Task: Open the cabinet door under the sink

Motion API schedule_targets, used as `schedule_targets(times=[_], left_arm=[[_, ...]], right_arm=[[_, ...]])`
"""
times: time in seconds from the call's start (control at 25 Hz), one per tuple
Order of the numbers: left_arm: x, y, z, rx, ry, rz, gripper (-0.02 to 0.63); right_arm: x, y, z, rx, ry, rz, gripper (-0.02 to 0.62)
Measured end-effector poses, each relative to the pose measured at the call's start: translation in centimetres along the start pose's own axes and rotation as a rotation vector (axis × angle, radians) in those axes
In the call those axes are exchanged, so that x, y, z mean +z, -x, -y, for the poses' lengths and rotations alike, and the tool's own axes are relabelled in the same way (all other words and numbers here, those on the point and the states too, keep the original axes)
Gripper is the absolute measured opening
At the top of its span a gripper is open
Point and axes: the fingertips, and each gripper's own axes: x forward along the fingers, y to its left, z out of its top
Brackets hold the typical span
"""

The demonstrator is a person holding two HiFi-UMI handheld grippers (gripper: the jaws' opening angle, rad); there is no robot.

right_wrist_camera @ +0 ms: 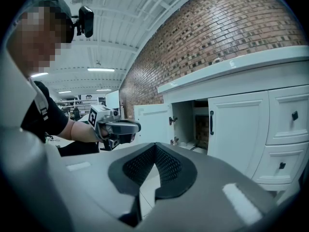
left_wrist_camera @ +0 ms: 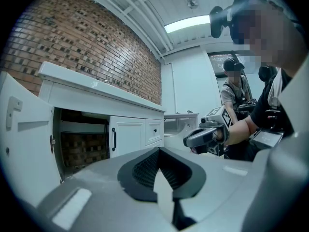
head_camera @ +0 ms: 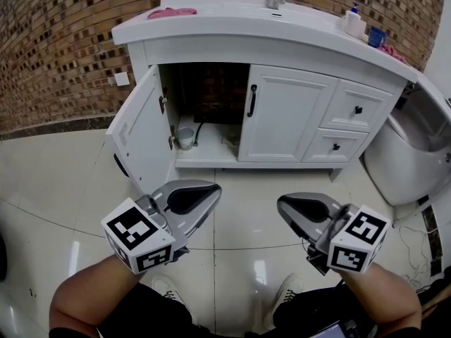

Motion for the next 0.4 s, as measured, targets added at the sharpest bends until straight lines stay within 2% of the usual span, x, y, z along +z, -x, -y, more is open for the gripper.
schedule_targets(times=[0.4], left_arm=[[0.23, 0.01, -0.05, -0.001, 0.006, -0.001, 0.006]], right_arm=[[0.05, -0.14, -0.22, 0.006, 0.001, -0.009, 0.006]])
